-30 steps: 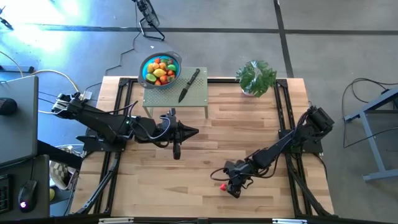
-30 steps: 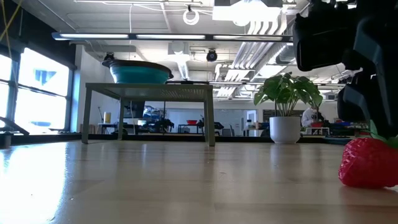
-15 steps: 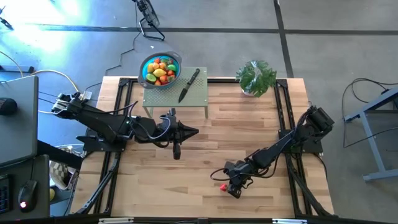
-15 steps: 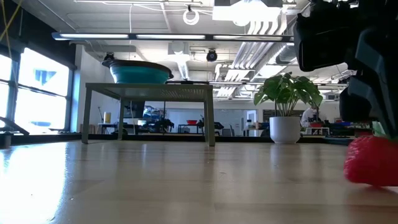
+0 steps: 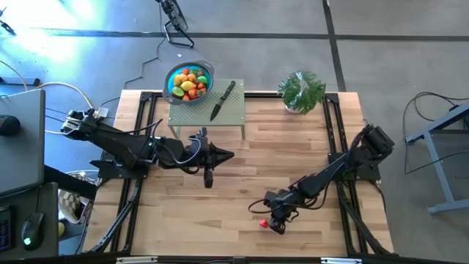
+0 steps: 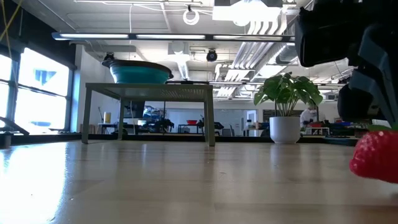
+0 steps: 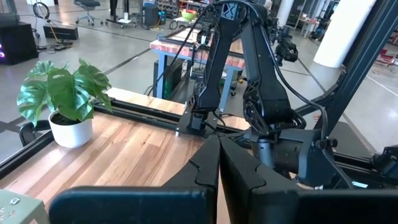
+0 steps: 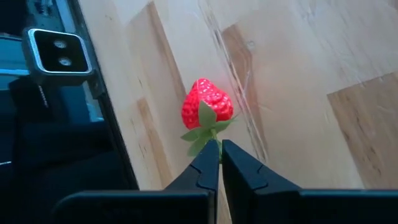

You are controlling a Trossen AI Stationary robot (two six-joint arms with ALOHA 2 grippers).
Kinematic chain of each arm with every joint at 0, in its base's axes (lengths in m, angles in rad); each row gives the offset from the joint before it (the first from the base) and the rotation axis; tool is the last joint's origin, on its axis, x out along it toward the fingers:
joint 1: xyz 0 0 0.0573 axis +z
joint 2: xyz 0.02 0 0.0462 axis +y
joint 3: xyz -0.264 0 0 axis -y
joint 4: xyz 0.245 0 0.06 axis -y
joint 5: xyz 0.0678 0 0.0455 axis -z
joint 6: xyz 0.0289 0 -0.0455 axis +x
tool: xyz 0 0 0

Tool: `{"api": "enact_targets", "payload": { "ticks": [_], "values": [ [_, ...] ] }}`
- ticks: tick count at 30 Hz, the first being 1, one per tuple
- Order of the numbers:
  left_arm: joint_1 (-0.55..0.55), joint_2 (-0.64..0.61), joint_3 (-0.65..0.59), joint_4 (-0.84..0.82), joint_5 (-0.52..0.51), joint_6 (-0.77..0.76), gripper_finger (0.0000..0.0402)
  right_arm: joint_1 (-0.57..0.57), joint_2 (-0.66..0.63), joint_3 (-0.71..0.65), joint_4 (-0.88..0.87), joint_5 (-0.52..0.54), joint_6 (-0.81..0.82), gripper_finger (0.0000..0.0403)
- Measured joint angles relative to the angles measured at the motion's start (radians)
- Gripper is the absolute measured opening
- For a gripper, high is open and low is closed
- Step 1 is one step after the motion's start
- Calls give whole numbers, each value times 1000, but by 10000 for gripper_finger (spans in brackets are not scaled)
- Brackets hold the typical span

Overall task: Pick & Place Fruit
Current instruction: Put the strawberry into the strainer bowl on the shelf

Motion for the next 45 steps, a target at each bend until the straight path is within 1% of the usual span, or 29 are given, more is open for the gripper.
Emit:
{"api": "enact_targets", "payload": {
  "ticks": [5, 10, 12, 16, 17, 21, 27, 29, 33, 35, 41, 45],
  "values": [
    [0, 0, 0, 1, 0, 0, 10, -14, -24, 0, -2, 2, -28, 4],
    [0, 0, 0, 19, -5, -9, 10, -56, -69, 0, -1, 24, -74, 4],
    [0, 0, 0, 32, -28, -33, 10, -81, -91, 0, 1, 26, -93, 4],
    [1, -13, 0, 31, -110, -76, 10, -132, -132, 0, 1, 34, -138, 3],
    [1, -19, 0, 31, -114, -79, 10, -144, -142, 0, 1, 35, -148, 3],
    [1, -46, 1, 25, -114, -77, 10, -188, -195, 0, 2, 44, -190, 3],
    [1, -90, 1, -34, -115, -20, 9, -257, -266, 0, 29, 56, -247, 3],
    [2, -93, 1, -31, -119, -10, 9, -281, -282, 0, 47, 63, -267, 3],
    [37, -104, 1, -39, -126, 3, 9, -333, -303, 0, 90, 55, -298, 3],
    [66, -113, 1, -68, -111, -1, 9, -358, -309, 0, 114, 45, -318, 3],
    [170, -117, 1, -121, -4, -54, 9, -439, -310, 0, 152, 2, -373, 3],
    [234, -118, 1, -141, 26, -57, 9, -501, -310, 0, 180, -36, -412, 3]
  ]
}}
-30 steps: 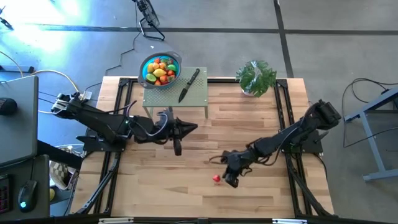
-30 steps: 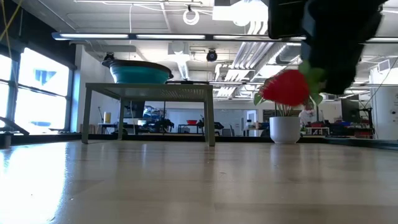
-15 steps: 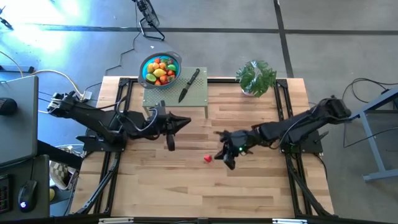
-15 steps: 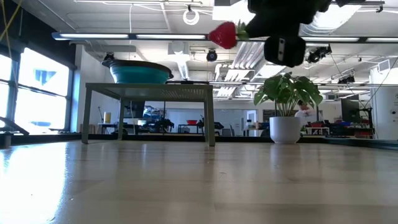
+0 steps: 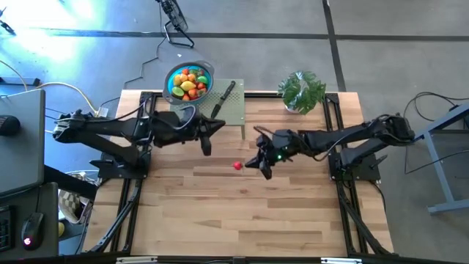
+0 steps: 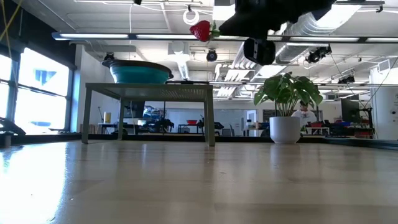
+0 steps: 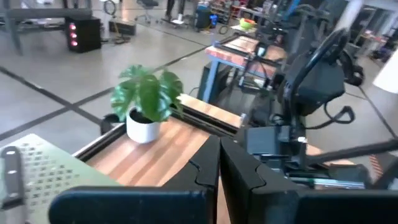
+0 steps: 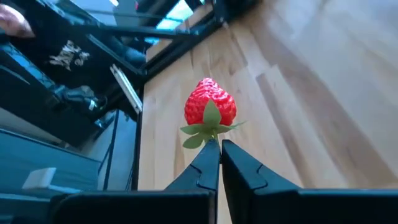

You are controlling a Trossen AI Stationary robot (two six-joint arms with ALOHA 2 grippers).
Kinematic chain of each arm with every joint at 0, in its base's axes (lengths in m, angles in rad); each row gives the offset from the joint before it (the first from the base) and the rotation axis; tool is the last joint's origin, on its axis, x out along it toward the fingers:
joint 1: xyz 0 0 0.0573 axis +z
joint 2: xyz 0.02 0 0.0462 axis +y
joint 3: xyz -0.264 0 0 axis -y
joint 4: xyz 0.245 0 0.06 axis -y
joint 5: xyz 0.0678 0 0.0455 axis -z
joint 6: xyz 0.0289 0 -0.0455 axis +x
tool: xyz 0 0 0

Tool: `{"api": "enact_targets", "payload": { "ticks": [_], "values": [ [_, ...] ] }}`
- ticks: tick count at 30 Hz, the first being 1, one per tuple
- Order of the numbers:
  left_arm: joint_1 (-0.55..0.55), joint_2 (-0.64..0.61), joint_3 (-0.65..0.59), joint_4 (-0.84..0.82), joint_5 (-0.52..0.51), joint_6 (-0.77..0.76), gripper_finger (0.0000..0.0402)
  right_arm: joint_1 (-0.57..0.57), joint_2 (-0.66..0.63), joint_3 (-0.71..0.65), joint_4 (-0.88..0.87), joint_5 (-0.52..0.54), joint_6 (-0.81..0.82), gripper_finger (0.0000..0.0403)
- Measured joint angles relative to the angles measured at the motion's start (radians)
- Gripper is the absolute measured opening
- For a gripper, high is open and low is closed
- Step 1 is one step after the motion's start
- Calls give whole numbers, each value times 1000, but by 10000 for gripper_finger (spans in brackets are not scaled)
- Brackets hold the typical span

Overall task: Pick & Place Fruit
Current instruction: Put the strawberry into the strainer bowl on the shelf

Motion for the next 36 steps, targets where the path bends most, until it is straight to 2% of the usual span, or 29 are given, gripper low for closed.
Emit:
{"api": "enact_targets", "payload": {
  "ticks": [7, 14, 20, 22, 29, 36],
  "values": [
    [103, -23, -1, -53, 32, -28, 9, -119, 0, 0, 95, -114, -39, 3],
    [182, -132, -1, -243, 53, -99, 9, -203, 0, 27, 177, -211, -89, 3],
    [179, -201, 0, -303, 25, -44, 9, -238, 4, 109, 174, -208, -187, 3],
    [179, -219, 0, -372, 14, -47, 9, -250, 4, 131, 174, -197, -204, 3],
    [179, -270, -1, -525, -2, -40, 9, -279, 8, 187, 174, -111, -253, 3],
    [179, -361, -1, -586, -16, 60, 9, -289, 99, 288, 203, -49, -275, 3]
  ]
}}
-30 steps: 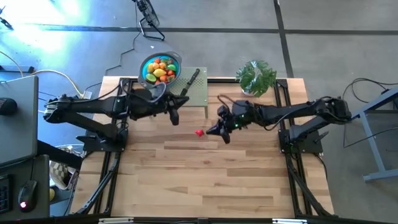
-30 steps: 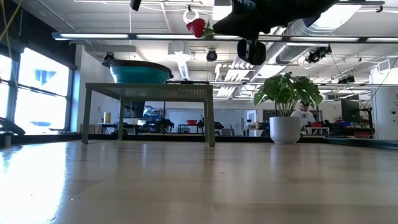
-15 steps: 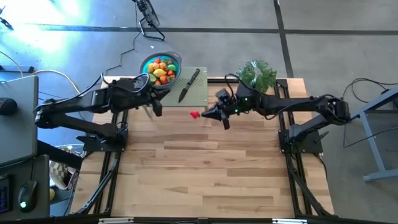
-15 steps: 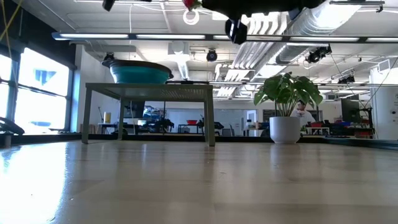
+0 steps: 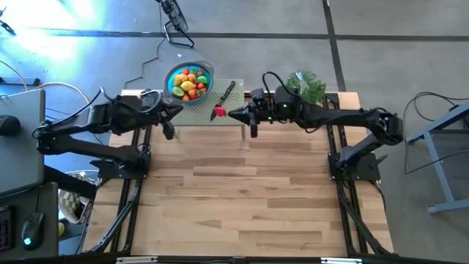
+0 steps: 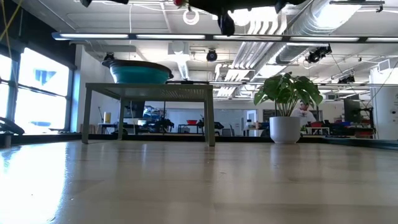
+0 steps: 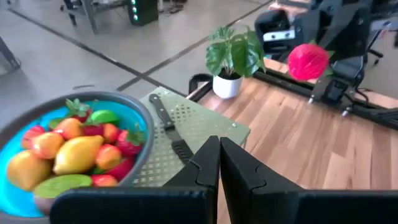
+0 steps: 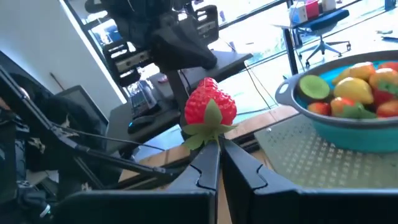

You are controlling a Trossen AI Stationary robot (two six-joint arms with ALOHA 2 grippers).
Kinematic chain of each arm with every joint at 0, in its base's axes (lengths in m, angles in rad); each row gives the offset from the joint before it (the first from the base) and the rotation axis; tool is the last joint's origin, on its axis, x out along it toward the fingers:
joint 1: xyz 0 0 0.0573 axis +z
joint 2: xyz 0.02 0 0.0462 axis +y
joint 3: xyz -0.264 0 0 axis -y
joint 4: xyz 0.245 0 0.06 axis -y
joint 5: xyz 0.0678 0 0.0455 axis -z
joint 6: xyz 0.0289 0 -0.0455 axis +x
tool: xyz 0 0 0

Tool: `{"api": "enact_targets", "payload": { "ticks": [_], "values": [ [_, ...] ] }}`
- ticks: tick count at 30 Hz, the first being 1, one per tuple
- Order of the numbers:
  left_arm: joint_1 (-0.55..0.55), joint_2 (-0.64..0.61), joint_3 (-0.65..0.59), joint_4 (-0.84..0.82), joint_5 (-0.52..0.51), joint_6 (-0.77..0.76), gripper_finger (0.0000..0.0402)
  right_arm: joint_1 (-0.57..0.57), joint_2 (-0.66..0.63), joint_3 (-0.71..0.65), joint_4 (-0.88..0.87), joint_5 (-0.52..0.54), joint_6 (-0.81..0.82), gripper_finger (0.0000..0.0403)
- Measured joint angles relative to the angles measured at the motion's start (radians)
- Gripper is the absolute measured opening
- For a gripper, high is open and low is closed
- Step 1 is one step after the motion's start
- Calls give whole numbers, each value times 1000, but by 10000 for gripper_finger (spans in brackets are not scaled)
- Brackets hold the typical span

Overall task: Pick & Place Fruit
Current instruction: Put the strawberry into the strainer bowl on the shelf

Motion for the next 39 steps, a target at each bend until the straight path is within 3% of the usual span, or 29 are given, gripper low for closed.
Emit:
{"api": "enact_targets", "payload": {
  "ticks": [3, 7, 14, 18, 25, 31, 34, 39],
  "values": [
    [0, -51, -30, 18, 0, 6, 9, 0, 63, 62, 4, 2, -14, 3],
    [0, -139, -163, 145, 13, 5, 9, 0, 133, 131, -2, -2, -22, 3],
    [0, -284, -491, 610, 24, 40, 9, -1, 155, 179, 1, 7, -60, 3],
    [0, -319, -598, 844, 68, 128, 9, -12, 156, 178, 1, 5, -53, 3],
    [0, -308, -626, 885, -11, 117, 10, -13, 166, 178, 23, 5, -59, 3],
    [0, -244, -626, 923, -9, 65, 15, -13, 166, 178, 22, 3, -77, 3],
    [0, -205, -626, 924, 13, 5, 45, -13, 166, 178, 23, 3, -77, 3],
    [0, -140, -626, 1052, 45, 13, 142, -13, 166, 178, 23, 3, -77, 3]
  ]
}}
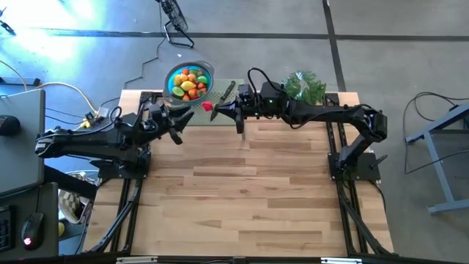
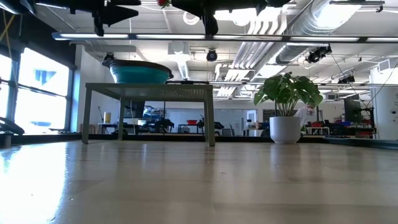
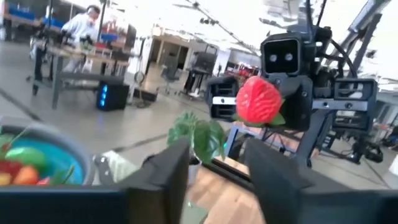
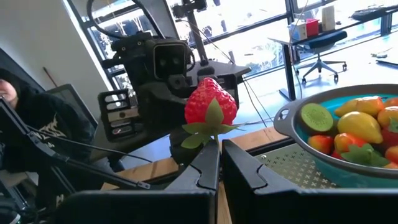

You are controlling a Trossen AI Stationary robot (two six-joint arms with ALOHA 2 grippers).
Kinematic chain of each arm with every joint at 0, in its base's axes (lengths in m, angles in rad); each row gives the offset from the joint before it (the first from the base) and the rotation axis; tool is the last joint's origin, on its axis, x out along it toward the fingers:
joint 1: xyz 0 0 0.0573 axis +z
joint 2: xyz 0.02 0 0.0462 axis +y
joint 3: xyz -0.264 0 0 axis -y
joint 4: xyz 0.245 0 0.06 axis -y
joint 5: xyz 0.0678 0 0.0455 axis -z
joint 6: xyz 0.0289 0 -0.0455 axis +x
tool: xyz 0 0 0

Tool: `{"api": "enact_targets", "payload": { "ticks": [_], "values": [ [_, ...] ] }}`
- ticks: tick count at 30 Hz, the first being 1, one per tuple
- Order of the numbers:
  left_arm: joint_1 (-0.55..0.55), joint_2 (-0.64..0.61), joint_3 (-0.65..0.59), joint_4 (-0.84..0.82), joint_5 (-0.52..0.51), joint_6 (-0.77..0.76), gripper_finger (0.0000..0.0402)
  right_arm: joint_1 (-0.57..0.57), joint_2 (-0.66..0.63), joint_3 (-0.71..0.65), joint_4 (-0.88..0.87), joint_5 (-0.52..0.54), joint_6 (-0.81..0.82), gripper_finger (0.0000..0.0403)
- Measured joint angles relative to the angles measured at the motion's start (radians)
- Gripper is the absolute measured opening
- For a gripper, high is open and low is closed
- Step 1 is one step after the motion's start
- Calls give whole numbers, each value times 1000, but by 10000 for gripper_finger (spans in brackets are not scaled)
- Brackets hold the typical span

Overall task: Pick & Place Fruit
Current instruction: Put the strawberry into the strainer bowl on the shelf

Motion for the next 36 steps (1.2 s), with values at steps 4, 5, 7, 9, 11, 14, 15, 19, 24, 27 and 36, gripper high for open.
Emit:
{"api": "enact_targets", "payload": {
  "ticks": [4, 5, 7, 9, 11, 14, 15, 19, 24, 27, 36],
  "values": [
    [0, 53, 0, 92, 7, 94, 226, 0, 0, 0, -1, 0, 0, 3],
    [0, 65, 0, 112, 8, 101, 245, 0, 0, 0, -1, 0, 1, 3],
    [0, 87, 0, 144, 8, 102, 278, 0, 0, 0, 0, 0, 1, 3],
    [0, 107, 0, 167, 10, 100, 303, 1, 0, 0, 0, -1, 5, 3],
    [0, 124, 0, 201, 20, 98, 321, 2, 0, 0, -1, -1, 8, 3],
    [0, 150, 0, 266, 45, 94, 334, 2, 0, 0, 0, -1, 10, 3],
    [0, 161, 0, 285, 60, 94, 336, 2, 0, 0, 0, -1, 11, 3],
    [0, 213, 0, 313, 80, 93, 337, 2, 0, 0, 0, -1, 11, 3],
    [0, 283, 10, 382, 80, 90, 337, 2, 0, 0, -1, -2, 28, 3],
    [0, 309, 37, 386, 80, 96, 337, 2, 0, 0, 0, -9, 30, 3],
    [0, 363, 94, 381, 80, 124, 337, 10, 0, 0, -1, -29, 36, 3]
  ]
}}
